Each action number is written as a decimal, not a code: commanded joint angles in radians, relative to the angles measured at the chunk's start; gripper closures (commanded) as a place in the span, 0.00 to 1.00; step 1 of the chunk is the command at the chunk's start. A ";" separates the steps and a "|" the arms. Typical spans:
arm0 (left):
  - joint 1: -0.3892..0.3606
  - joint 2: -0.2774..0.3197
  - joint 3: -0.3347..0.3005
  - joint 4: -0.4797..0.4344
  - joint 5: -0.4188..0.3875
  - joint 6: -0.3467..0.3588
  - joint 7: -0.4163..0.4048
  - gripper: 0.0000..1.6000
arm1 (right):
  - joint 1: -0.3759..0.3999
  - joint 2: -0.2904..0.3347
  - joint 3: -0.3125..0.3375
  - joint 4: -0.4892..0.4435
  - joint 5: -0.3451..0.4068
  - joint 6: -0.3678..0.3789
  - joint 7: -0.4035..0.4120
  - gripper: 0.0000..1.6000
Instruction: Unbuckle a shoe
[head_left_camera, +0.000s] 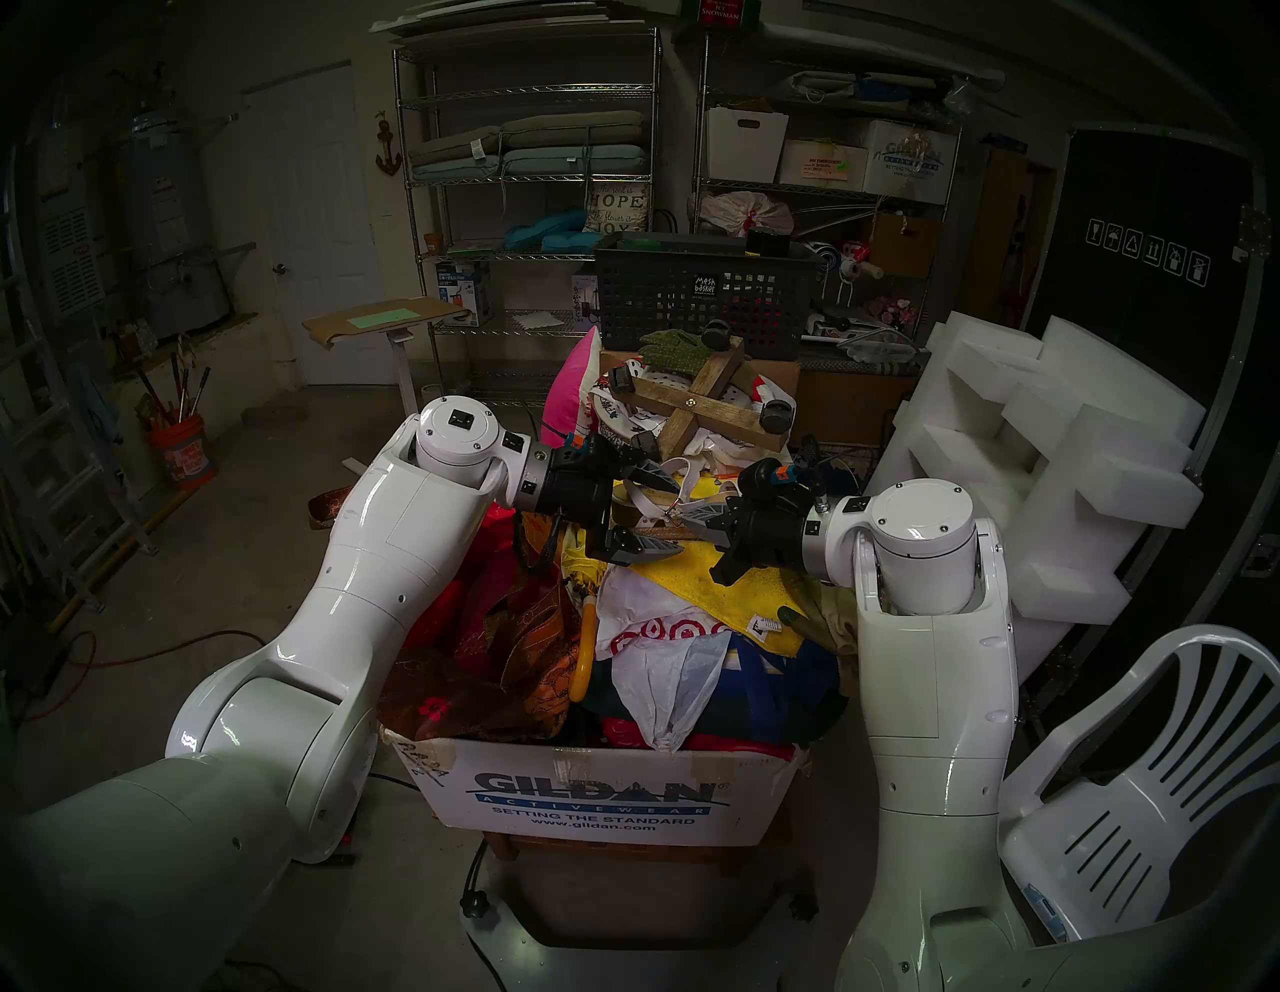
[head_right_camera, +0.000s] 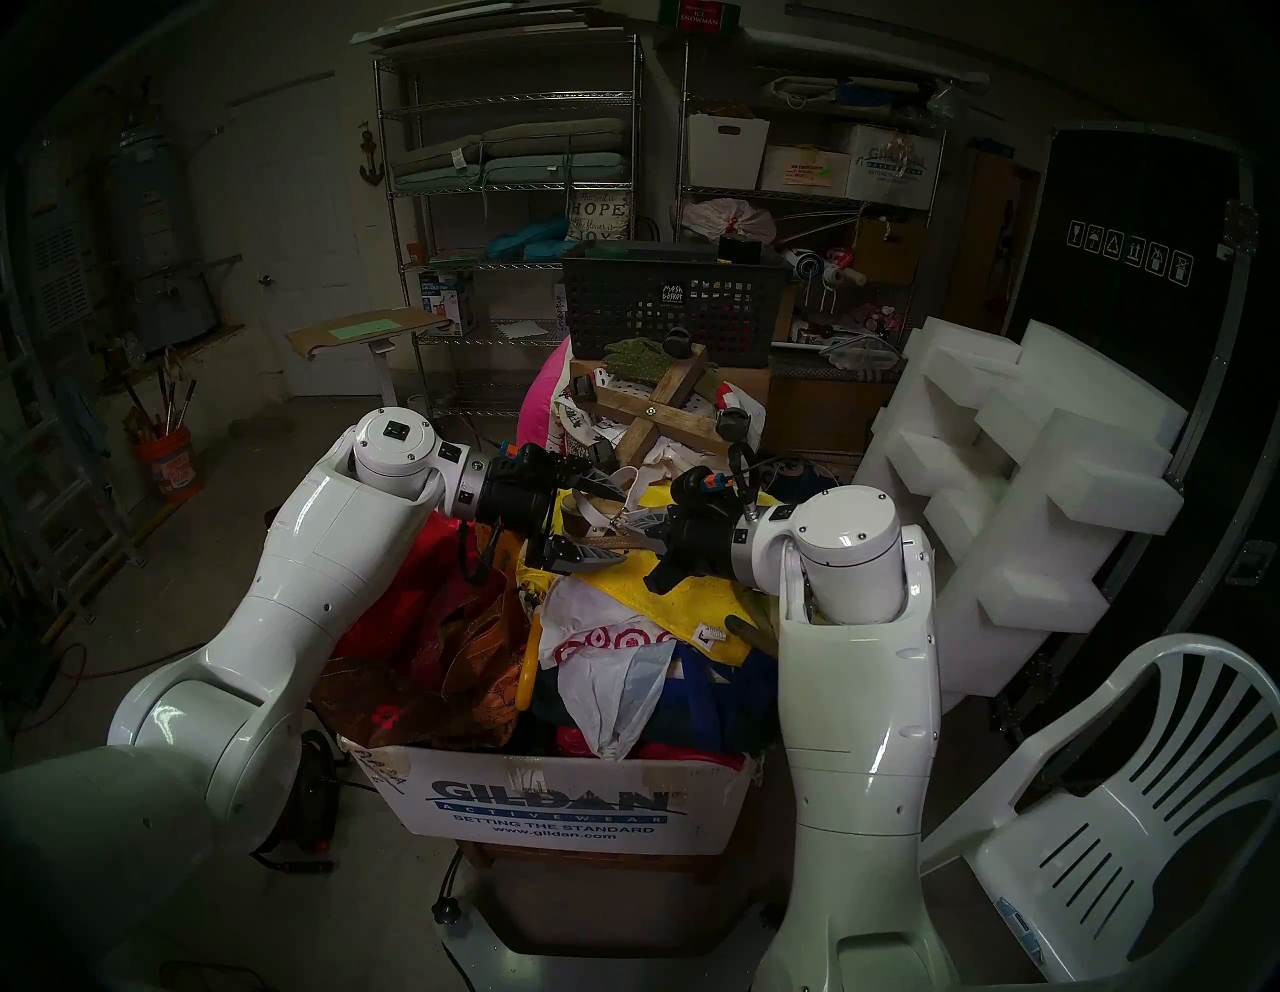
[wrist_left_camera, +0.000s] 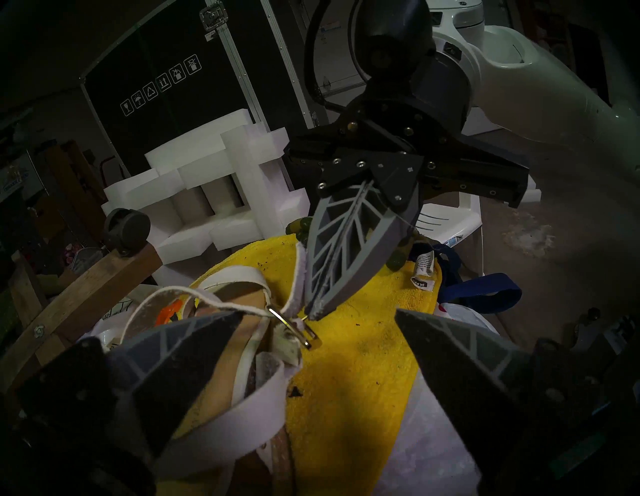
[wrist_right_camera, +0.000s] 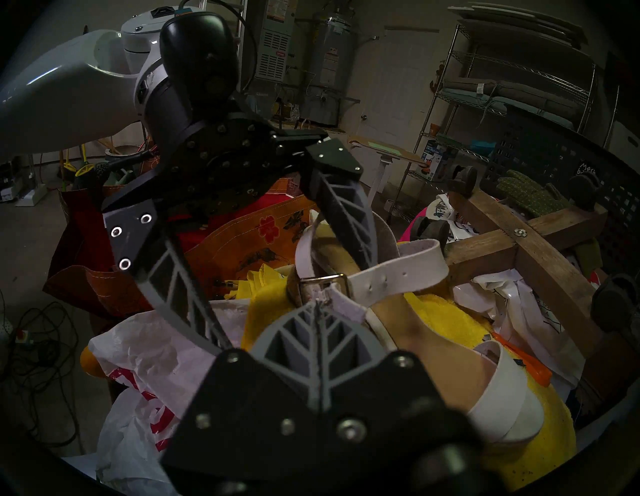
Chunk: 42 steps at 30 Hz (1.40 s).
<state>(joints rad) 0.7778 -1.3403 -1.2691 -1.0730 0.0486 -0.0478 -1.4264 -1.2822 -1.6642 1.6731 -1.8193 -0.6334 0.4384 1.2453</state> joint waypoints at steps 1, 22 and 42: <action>-0.020 0.004 -0.011 -0.016 -0.006 0.001 0.000 0.00 | 0.009 -0.005 -0.006 -0.017 0.004 0.002 0.004 1.00; -0.101 0.034 -0.065 0.102 -0.047 0.092 -0.055 0.00 | 0.001 -0.005 -0.001 -0.041 -0.005 0.000 0.012 1.00; -0.227 0.065 -0.033 0.271 -0.200 0.309 -0.057 0.00 | 0.003 -0.006 -0.005 -0.035 -0.010 -0.001 0.013 1.00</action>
<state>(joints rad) 0.6246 -1.2924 -1.3434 -0.8181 -0.0781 0.2181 -1.4849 -1.2911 -1.6641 1.6724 -1.8404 -0.6463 0.4385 1.2614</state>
